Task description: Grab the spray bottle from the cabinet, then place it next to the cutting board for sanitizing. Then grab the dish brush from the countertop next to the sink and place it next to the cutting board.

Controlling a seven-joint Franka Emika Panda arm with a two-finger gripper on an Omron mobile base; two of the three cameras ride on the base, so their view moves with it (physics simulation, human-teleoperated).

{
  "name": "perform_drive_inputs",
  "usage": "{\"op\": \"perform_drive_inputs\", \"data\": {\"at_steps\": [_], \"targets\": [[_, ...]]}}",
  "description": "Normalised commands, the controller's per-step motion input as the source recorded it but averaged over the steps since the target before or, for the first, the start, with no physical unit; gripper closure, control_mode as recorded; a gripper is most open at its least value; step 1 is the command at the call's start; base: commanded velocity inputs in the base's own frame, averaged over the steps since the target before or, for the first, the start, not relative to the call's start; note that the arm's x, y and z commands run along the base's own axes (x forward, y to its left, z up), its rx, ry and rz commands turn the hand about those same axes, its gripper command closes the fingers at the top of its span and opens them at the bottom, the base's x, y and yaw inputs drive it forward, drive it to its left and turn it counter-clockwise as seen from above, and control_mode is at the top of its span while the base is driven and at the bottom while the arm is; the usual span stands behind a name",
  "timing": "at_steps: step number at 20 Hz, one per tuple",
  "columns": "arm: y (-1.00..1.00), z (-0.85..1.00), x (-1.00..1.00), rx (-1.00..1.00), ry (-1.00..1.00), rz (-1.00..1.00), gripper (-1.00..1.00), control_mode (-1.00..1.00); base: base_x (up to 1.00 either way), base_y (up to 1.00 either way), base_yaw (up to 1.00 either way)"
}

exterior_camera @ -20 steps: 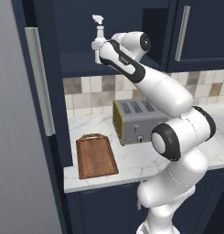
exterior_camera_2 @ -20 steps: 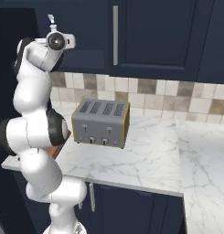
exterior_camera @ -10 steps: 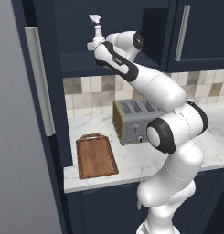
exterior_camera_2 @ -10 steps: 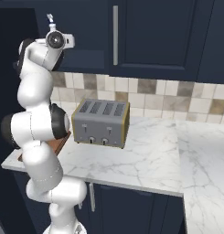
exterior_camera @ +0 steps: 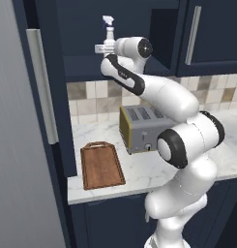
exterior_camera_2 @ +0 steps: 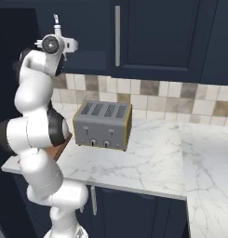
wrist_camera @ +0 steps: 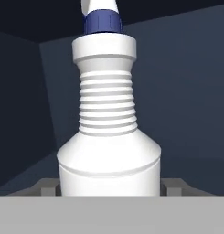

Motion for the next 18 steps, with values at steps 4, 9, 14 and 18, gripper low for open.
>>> {"op": "perform_drive_inputs", "data": {"at_steps": [4,9,14,18], "targets": [[0.04,0.00,-0.85,0.21,-0.01,-0.34,1.00,-1.00,0.00,0.00,0.00],[0.02,0.31,-1.00,0.06,-0.12,-0.27,1.00,-1.00,0.00,0.00,0.00],[-0.30,0.59,-1.00,0.00,0.11,-0.01,1.00,-1.00,0.00,0.00,0.00],[-0.66,0.06,-0.99,-0.17,0.04,0.21,1.00,-1.00,0.00,0.00,0.00]]}}
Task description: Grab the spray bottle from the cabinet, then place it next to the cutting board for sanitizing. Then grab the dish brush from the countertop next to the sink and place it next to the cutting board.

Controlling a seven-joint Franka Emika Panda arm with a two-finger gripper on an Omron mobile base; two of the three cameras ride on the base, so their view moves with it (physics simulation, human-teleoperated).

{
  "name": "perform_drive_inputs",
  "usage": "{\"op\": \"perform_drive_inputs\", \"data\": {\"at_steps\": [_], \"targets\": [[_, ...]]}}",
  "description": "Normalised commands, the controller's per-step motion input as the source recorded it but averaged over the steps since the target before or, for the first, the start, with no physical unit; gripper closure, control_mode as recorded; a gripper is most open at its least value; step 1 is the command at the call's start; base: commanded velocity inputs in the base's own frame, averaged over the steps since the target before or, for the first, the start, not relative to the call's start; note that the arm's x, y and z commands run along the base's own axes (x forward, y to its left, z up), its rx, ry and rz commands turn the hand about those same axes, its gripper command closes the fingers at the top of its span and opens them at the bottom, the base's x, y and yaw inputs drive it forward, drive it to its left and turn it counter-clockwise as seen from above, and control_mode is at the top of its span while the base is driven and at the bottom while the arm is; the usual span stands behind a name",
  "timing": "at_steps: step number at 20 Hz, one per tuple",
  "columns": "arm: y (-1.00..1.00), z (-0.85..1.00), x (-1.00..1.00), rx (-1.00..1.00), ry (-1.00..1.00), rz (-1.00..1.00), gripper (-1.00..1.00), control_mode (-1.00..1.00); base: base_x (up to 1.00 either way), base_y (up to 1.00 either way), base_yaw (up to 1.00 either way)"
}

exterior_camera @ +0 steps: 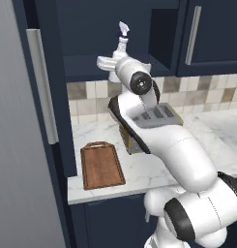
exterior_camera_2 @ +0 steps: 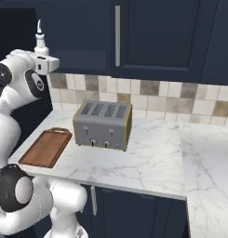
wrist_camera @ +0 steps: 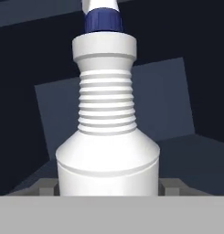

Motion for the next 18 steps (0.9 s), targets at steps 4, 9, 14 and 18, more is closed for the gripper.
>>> {"op": "perform_drive_inputs", "data": {"at_steps": [4,9,14,18], "targets": [[-0.98,-0.41,-0.98,-0.10,0.17,0.44,1.00,-1.00,0.00,0.00,0.00],[-0.98,-0.68,-0.77,-0.02,0.19,0.50,1.00,-1.00,0.00,0.00,0.00],[-0.41,-0.35,-0.54,-0.04,-0.01,0.35,1.00,-1.00,0.00,0.00,0.00],[-0.32,-0.61,0.15,-0.01,0.11,0.34,1.00,-1.00,0.00,0.00,0.00]]}}
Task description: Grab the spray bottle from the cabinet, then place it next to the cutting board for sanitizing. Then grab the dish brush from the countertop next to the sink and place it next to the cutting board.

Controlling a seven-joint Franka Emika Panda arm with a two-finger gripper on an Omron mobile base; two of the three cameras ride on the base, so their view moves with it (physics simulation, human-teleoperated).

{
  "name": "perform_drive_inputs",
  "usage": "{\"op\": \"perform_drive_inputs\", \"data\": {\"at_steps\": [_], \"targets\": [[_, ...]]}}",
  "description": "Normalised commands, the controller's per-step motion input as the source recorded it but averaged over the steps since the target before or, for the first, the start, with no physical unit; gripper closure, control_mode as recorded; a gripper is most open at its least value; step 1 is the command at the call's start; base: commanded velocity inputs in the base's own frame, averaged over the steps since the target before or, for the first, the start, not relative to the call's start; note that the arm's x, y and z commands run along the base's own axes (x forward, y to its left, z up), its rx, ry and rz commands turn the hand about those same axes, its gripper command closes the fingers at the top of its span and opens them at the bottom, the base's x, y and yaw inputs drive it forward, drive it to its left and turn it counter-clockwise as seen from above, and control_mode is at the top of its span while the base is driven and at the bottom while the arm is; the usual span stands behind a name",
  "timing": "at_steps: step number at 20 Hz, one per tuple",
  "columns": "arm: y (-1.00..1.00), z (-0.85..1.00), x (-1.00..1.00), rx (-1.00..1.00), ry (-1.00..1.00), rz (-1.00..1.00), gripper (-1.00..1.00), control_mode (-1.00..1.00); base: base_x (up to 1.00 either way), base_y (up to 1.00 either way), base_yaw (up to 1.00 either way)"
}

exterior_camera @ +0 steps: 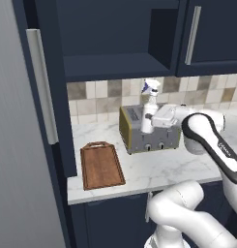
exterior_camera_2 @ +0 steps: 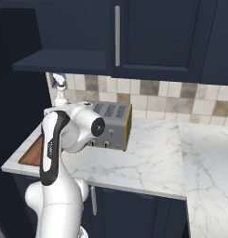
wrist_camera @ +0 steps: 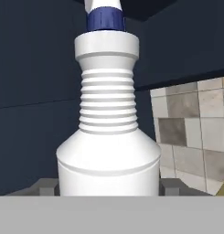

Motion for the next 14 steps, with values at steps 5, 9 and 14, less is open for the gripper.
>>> {"op": "perform_drive_inputs", "data": {"at_steps": [5,9,14], "targets": [[-0.24,-0.59,0.13,-0.02,0.07,0.29,1.00,-1.00,0.00,0.00,0.00],[-0.08,-0.59,0.01,-0.03,-0.03,0.07,1.00,-1.00,0.00,0.00,0.00],[0.00,-0.72,0.01,-0.06,-0.09,-0.02,1.00,-1.00,0.00,0.00,0.00]]}}
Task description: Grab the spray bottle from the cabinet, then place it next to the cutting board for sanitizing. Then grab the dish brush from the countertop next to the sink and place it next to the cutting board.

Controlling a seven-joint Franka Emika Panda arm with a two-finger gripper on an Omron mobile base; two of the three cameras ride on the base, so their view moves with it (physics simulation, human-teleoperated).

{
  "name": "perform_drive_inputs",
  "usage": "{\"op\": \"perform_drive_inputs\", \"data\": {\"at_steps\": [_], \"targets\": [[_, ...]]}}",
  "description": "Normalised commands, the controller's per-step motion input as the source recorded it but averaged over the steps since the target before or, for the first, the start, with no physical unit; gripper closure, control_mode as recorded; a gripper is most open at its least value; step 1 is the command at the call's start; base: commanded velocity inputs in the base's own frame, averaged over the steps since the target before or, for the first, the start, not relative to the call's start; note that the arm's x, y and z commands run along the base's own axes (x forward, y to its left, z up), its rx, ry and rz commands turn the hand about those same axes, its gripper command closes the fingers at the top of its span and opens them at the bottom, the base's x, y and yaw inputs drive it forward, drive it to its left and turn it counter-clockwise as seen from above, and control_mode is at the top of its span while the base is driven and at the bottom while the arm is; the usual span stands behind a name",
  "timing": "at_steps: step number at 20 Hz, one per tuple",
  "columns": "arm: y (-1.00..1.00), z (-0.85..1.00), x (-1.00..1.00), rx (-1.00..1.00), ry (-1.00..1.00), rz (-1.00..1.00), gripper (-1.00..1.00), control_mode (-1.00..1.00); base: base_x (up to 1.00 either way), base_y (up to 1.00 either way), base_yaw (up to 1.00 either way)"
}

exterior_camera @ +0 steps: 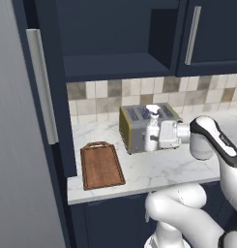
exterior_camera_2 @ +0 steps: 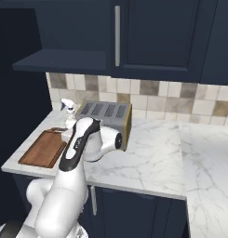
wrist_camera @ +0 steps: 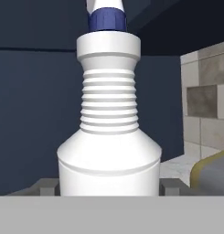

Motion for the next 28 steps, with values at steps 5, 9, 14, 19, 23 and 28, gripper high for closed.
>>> {"op": "perform_drive_inputs", "data": {"at_steps": [5,9,14,19,23,28], "targets": [[0.00,-0.70,0.16,0.00,-0.08,0.00,1.00,-1.00,0.00,0.00,0.00],[0.03,-0.52,0.40,0.00,-0.13,0.00,1.00,-1.00,0.00,0.00,0.00],[0.00,-0.44,0.37,0.00,-0.05,0.00,1.00,-1.00,0.00,0.00,0.00],[0.00,-0.62,0.33,0.00,0.00,0.00,1.00,-1.00,0.00,0.00,0.00],[0.05,-0.64,0.30,0.05,0.00,0.00,1.00,-1.00,0.00,0.00,0.00],[0.24,-0.36,0.38,0.03,0.00,0.00,1.00,-1.00,0.00,0.00,0.00]]}}
